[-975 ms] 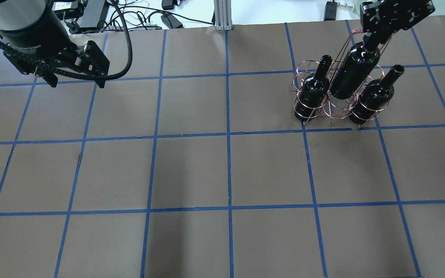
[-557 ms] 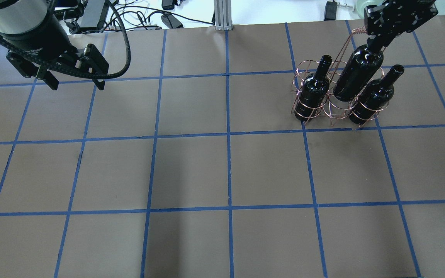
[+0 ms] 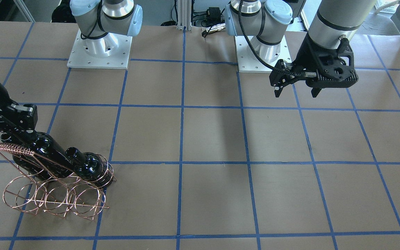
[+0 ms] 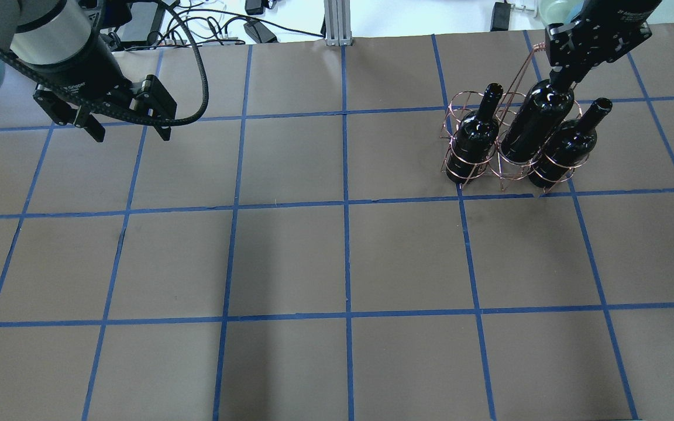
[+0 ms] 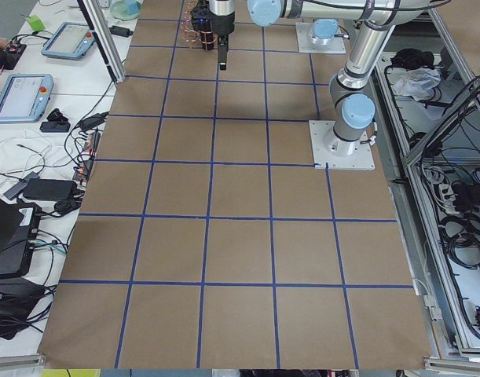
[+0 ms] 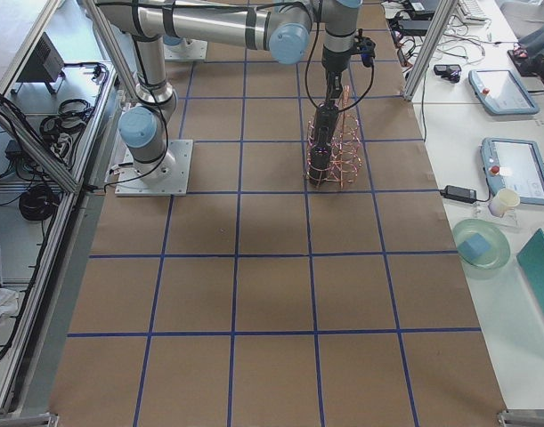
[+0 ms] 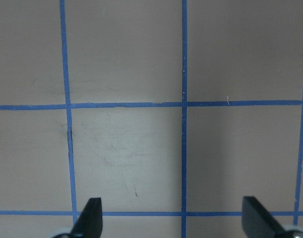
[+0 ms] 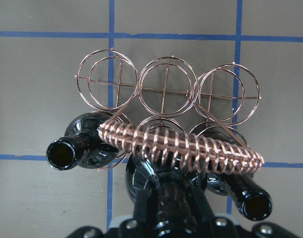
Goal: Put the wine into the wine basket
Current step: 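Lower the bottle into the empty middle slot of the copper rack, then open the right gripper to release the bottle in the rack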
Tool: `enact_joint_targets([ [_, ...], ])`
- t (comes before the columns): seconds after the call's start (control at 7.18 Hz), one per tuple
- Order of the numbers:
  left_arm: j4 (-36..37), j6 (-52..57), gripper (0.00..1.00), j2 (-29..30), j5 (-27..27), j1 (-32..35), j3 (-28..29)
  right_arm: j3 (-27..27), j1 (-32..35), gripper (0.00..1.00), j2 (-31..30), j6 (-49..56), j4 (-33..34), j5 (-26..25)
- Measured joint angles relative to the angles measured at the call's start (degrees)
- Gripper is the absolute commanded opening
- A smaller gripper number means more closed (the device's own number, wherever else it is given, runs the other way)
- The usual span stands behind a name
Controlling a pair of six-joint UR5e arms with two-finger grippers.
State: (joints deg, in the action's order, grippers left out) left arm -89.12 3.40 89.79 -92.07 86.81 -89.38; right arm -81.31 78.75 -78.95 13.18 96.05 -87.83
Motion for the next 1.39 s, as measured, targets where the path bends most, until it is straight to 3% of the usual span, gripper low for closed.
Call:
enact_joint_targets([
  [0.7, 0.93, -0.09, 1.00, 0.27, 0.51, -0.23, -0.45, -5.04, 0.05, 0.00, 3.91, 0.14, 7.16, -0.02],
  [0.97, 0.94, 0.27, 1.00, 0.53, 0.22, -0.23, -0.45, -6.33, 0.08, 0.99, 4.67, 0.16, 8.49, -0.19],
  [1.39, 0.54, 0.69, 1.00, 0.52, 0.20, -0.27, -0.81, -6.06, 0.25, 1.00, 1.98, -0.14, 7.18, -0.19],
])
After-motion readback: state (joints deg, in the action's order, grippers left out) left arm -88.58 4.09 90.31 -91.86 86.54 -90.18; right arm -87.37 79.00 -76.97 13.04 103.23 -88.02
